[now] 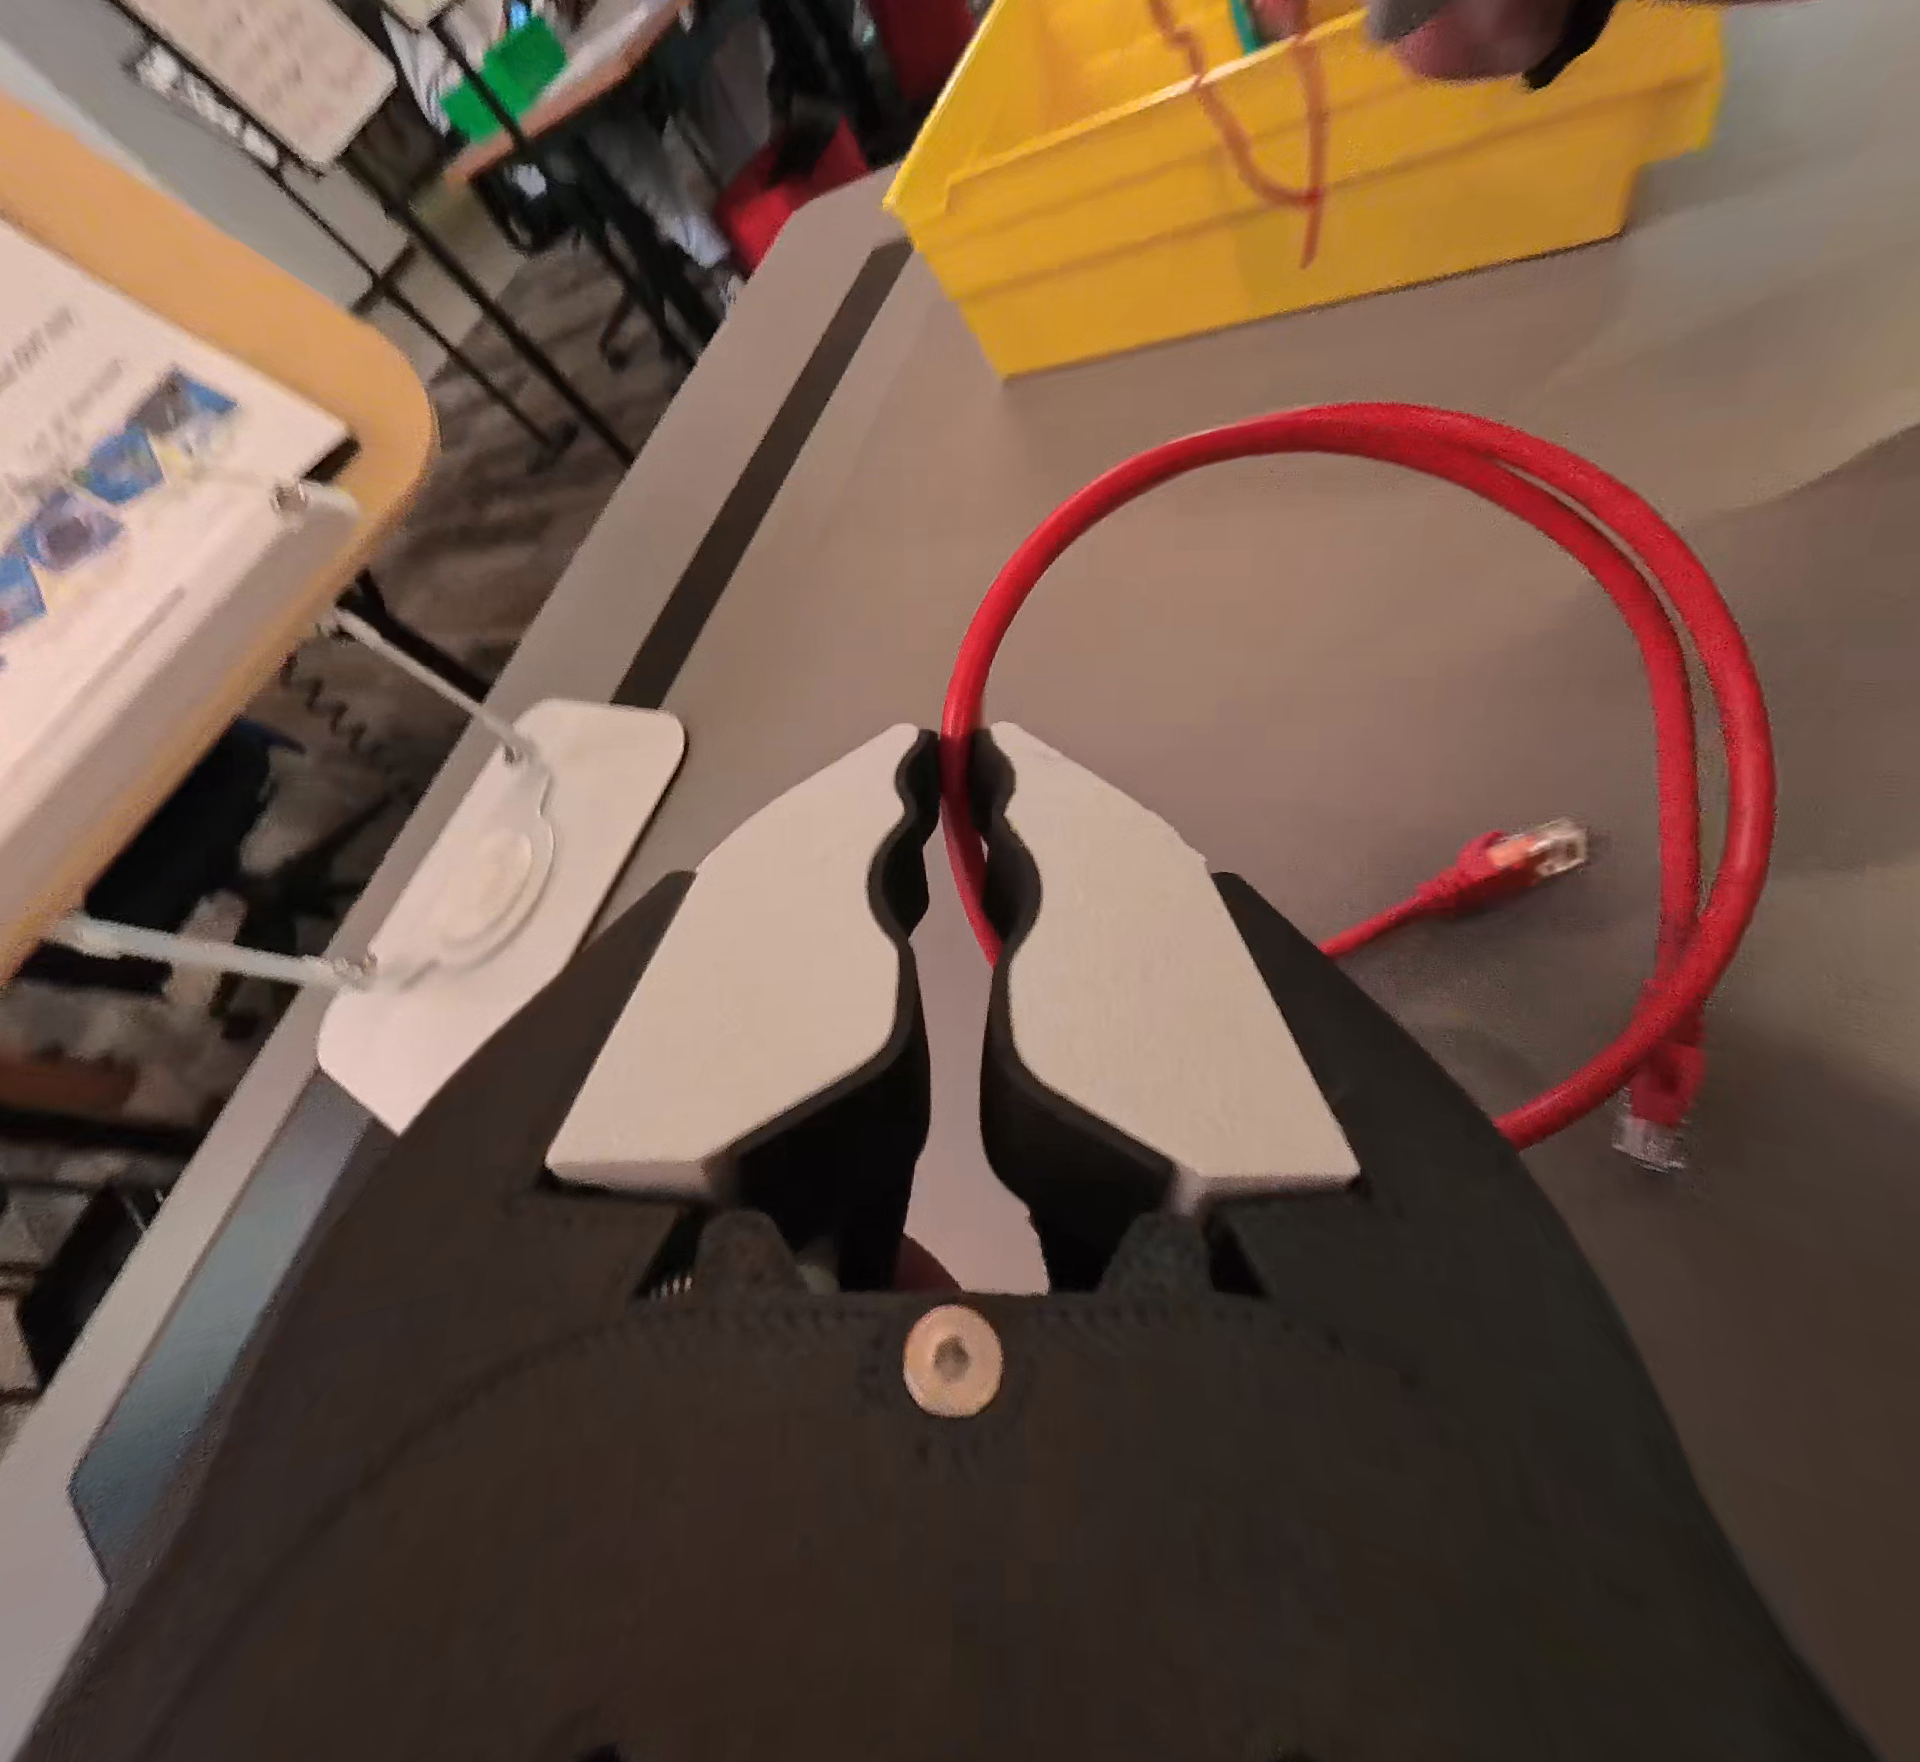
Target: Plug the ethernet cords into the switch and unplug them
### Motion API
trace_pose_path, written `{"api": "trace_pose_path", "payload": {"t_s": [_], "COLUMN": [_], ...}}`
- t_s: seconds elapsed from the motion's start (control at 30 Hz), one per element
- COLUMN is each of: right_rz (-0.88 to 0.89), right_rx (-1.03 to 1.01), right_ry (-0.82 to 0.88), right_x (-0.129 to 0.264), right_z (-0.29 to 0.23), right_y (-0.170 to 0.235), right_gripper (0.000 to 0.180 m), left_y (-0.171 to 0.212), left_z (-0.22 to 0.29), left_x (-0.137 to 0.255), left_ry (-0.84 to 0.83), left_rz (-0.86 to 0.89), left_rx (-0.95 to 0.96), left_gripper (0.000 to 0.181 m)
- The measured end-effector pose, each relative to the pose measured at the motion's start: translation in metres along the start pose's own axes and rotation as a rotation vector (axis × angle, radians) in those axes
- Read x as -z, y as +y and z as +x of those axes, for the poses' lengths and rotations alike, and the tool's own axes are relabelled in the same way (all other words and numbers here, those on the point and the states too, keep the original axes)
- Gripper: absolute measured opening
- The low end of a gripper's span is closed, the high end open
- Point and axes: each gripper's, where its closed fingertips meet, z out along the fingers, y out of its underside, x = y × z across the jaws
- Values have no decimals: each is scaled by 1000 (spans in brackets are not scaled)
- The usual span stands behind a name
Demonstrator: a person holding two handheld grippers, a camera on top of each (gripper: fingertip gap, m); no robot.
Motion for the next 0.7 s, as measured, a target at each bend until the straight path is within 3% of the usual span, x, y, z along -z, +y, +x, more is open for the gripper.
{"api": "trace_pose_path", "payload": {"t_s": [0.03,0.13,0.27,0.6,0.7], "right_rz": [2,4,-8,-9,2], "right_rx": [2,15,25,2,-7], "right_ry": [-4,-4,10,62,69], "right_x": [0,2,6,20,23], "right_z": [0,1,8,36,42], "right_y": [-2,-7,-7,-7,-9], "right_gripper": [0,0,0,0,0], "left_y": [-7,-19,-5,34,39], "left_z": [2,7,16,44,47], "left_x": [2,5,-5,-69,-91], "left_ry": [1,3,42,208,247], "left_rz": [24,49,-27,-254,-312], "left_rx": [-24,-61,-53,-79,-74], "left_gripper": [5,5,6,12,31]}}
